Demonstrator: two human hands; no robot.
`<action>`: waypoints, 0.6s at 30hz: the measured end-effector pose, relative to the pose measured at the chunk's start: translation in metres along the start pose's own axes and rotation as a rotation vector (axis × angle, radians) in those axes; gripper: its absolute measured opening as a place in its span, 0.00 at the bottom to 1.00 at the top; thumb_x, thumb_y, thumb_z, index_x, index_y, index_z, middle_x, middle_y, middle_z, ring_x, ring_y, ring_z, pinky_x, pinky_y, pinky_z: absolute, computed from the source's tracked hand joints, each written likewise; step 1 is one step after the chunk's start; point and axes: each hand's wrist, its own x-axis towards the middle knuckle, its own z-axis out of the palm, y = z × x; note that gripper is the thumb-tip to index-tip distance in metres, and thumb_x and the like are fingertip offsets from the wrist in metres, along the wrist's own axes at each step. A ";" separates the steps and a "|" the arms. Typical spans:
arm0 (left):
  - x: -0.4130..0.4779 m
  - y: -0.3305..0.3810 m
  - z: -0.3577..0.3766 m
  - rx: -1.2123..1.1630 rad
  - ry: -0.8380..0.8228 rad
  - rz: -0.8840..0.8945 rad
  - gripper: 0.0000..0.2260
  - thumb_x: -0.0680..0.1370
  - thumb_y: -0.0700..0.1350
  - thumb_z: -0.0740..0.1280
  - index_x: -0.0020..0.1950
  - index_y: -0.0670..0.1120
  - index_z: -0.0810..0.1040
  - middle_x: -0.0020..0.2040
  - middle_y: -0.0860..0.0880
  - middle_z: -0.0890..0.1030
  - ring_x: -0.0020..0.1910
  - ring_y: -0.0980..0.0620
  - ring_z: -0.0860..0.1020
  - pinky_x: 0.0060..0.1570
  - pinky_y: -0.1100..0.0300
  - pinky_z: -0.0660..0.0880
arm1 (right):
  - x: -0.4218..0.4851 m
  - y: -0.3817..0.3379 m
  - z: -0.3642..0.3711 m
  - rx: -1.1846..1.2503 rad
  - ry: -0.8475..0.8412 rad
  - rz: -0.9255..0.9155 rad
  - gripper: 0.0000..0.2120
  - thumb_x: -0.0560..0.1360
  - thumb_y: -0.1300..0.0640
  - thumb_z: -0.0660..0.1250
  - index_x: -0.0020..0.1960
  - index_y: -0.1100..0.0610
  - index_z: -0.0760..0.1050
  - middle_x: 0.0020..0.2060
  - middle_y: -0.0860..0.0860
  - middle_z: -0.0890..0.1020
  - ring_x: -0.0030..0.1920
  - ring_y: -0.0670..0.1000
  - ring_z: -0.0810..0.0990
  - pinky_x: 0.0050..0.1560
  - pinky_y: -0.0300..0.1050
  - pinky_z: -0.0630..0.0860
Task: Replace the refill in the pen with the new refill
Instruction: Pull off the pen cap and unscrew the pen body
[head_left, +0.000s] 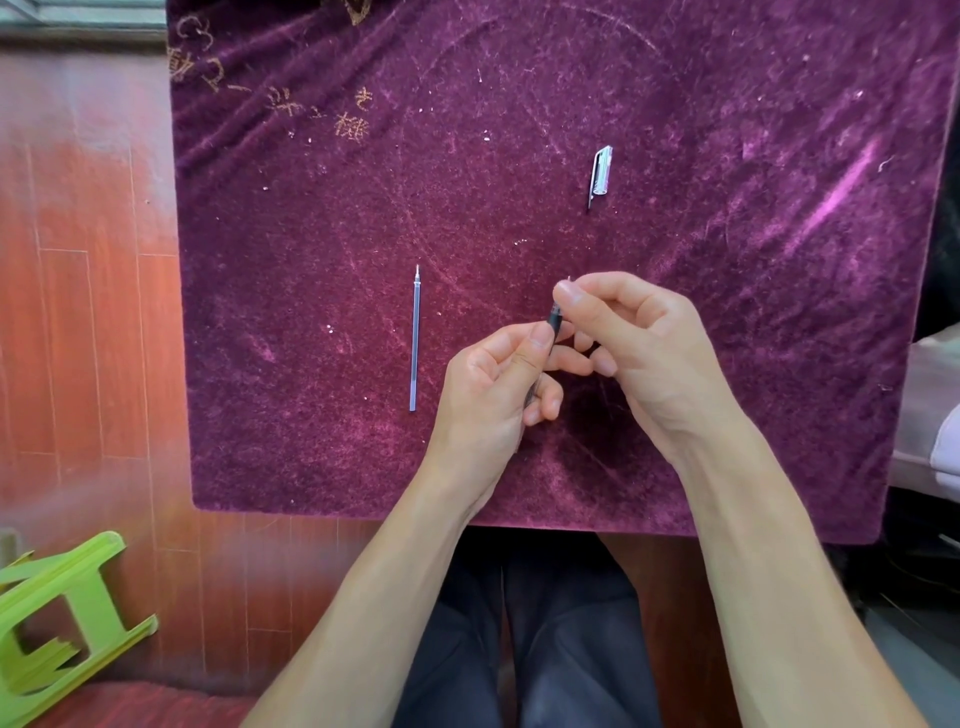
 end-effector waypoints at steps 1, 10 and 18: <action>0.000 0.000 -0.001 0.002 -0.001 0.000 0.12 0.84 0.52 0.65 0.54 0.48 0.85 0.46 0.46 0.87 0.27 0.60 0.73 0.31 0.68 0.70 | 0.000 0.000 0.000 -0.014 0.003 -0.006 0.04 0.79 0.50 0.76 0.49 0.50 0.87 0.40 0.47 0.87 0.34 0.38 0.79 0.41 0.32 0.76; -0.001 -0.002 -0.002 0.005 0.008 -0.001 0.12 0.84 0.50 0.64 0.57 0.45 0.84 0.46 0.47 0.87 0.27 0.60 0.73 0.30 0.68 0.70 | 0.001 0.000 0.002 -0.017 -0.009 0.014 0.07 0.81 0.48 0.73 0.52 0.48 0.88 0.39 0.44 0.85 0.38 0.40 0.79 0.43 0.37 0.76; -0.002 -0.001 -0.002 0.031 -0.008 0.001 0.11 0.85 0.50 0.64 0.55 0.46 0.85 0.45 0.47 0.88 0.26 0.61 0.73 0.30 0.69 0.70 | 0.001 0.001 0.003 -0.019 -0.002 -0.007 0.03 0.80 0.51 0.76 0.47 0.48 0.87 0.35 0.43 0.85 0.34 0.38 0.79 0.42 0.33 0.77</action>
